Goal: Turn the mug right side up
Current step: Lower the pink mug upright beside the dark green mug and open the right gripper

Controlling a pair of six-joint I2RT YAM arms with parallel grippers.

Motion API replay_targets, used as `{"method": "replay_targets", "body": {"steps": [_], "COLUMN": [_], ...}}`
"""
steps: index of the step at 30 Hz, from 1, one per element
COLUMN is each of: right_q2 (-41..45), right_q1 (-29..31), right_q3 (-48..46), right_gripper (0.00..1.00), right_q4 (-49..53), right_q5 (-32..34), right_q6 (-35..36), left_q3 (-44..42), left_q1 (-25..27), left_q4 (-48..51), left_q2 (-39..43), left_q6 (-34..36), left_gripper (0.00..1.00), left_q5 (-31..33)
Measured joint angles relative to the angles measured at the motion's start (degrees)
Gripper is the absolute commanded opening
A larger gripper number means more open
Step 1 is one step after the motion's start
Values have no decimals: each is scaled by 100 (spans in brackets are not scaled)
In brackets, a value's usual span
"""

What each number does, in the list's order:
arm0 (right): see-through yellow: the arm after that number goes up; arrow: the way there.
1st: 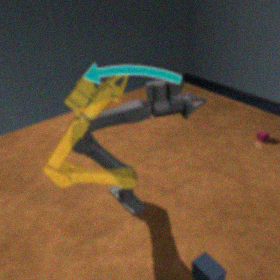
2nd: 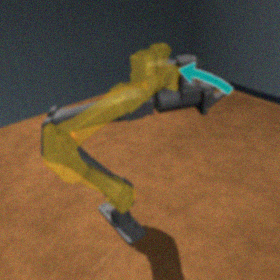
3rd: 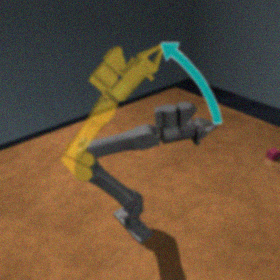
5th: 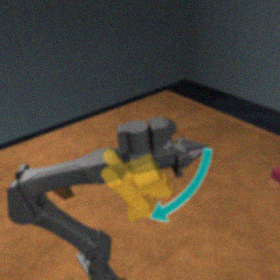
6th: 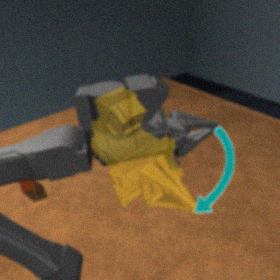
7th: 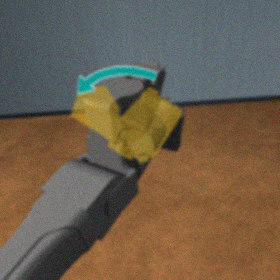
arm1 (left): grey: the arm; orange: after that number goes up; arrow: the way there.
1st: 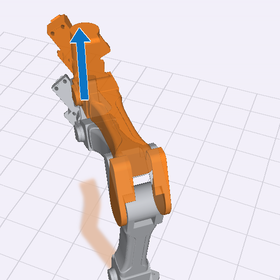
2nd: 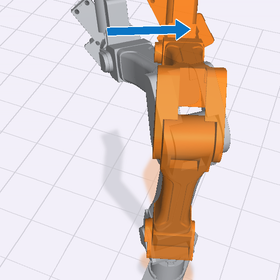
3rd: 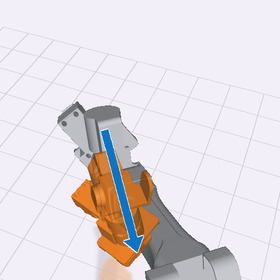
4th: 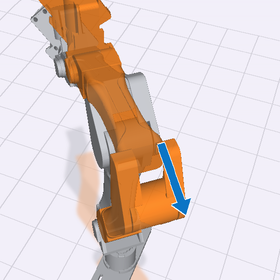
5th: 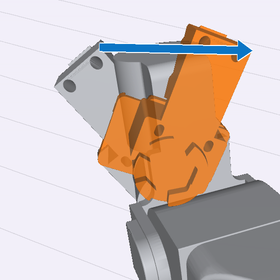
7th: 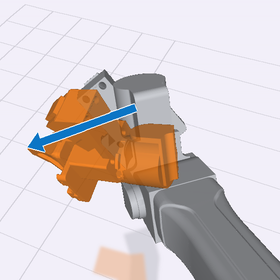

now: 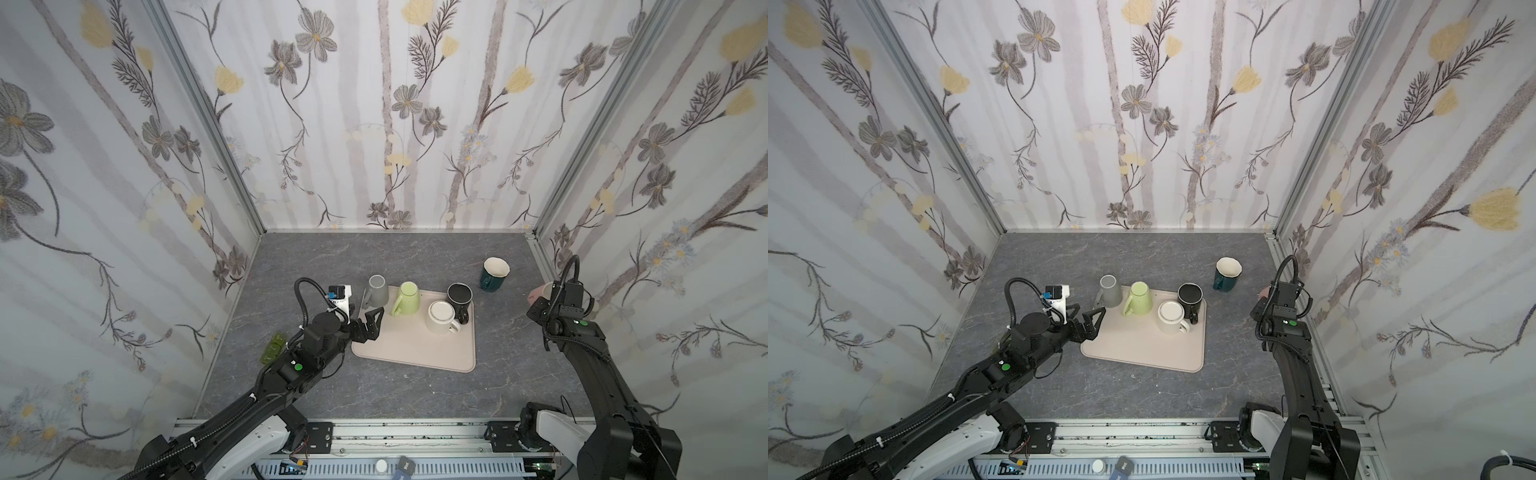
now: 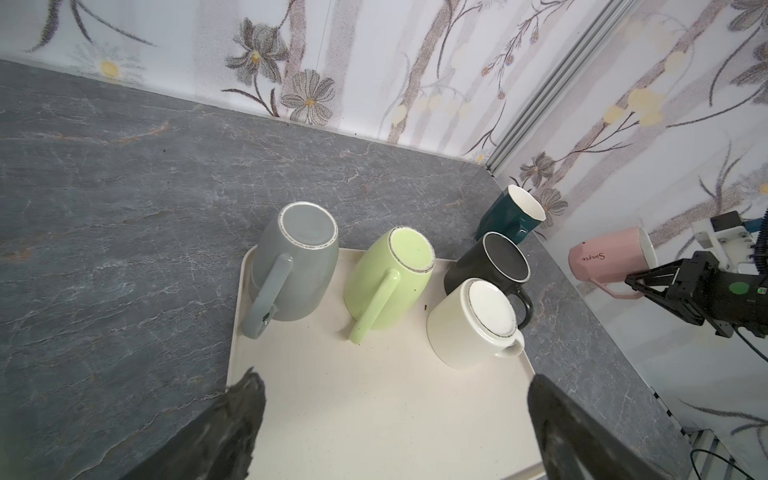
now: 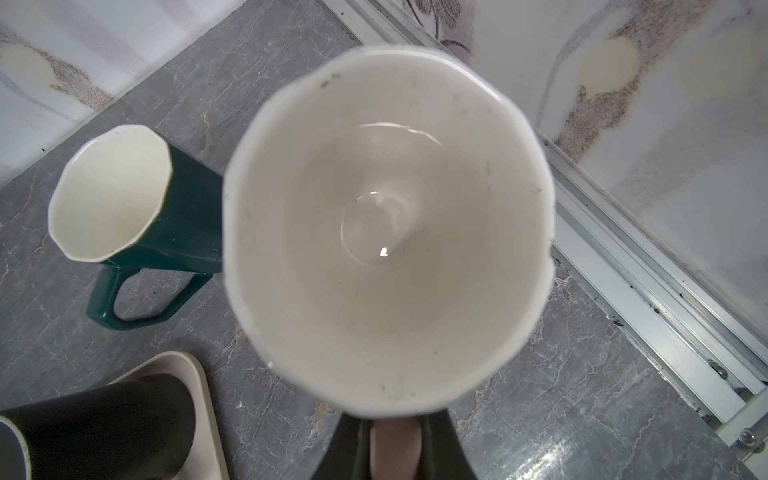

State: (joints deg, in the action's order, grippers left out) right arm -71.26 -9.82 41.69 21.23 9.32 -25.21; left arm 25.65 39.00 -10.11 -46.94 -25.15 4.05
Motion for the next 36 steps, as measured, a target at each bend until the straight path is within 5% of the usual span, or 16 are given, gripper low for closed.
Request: {"method": "replay_targets", "body": {"steps": [24, 36], "right_q2": [-2791, -3388], "right_q1": [348, 560], "right_q3": [1967, 2380], "right_gripper": [0, 0], "right_q4": [-280, -116], "right_q5": [-125, 35], "right_q6": [133, 125], "left_q3": [-155, -192], "left_q1": [0, 0], "left_q4": [-120, -120], "left_q2": [175, 199], "left_q6": [72, 68], "left_gripper": [100, 100], "left_q5": [365, 492]}}
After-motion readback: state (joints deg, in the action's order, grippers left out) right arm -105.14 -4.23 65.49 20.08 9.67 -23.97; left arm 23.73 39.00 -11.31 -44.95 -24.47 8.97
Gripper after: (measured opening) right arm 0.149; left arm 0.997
